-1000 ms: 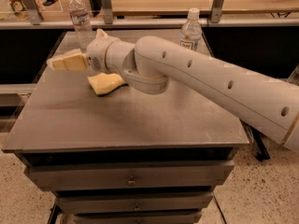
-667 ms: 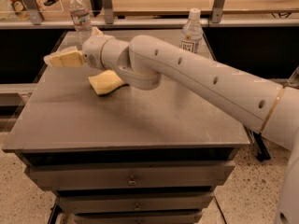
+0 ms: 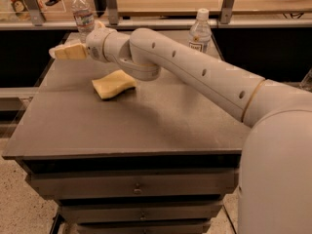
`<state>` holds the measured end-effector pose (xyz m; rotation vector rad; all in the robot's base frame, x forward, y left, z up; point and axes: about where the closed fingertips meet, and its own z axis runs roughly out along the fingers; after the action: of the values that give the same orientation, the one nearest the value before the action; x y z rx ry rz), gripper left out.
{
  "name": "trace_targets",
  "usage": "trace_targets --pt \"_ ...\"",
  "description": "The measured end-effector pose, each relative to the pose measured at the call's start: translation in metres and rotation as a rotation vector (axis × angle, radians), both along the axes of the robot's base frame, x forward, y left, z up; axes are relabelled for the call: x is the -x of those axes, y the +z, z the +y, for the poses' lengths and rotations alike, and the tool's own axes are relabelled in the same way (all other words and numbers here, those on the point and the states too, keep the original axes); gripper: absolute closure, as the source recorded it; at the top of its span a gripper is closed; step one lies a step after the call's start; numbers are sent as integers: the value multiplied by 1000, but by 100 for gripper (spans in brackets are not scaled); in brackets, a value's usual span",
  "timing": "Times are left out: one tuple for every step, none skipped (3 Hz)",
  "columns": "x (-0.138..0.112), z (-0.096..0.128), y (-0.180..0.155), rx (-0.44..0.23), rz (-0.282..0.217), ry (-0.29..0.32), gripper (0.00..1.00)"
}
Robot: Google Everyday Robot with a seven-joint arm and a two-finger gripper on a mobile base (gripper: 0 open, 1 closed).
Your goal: Move water bottle near sponge
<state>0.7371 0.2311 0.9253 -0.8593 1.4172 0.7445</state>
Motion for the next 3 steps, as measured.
trace_targets --pt "-22 6 -2 54 -6 -17 0" --pt "-36 16 -7 108 33 -67 0" --pt "-61 10 -19 135 60 -118 0"
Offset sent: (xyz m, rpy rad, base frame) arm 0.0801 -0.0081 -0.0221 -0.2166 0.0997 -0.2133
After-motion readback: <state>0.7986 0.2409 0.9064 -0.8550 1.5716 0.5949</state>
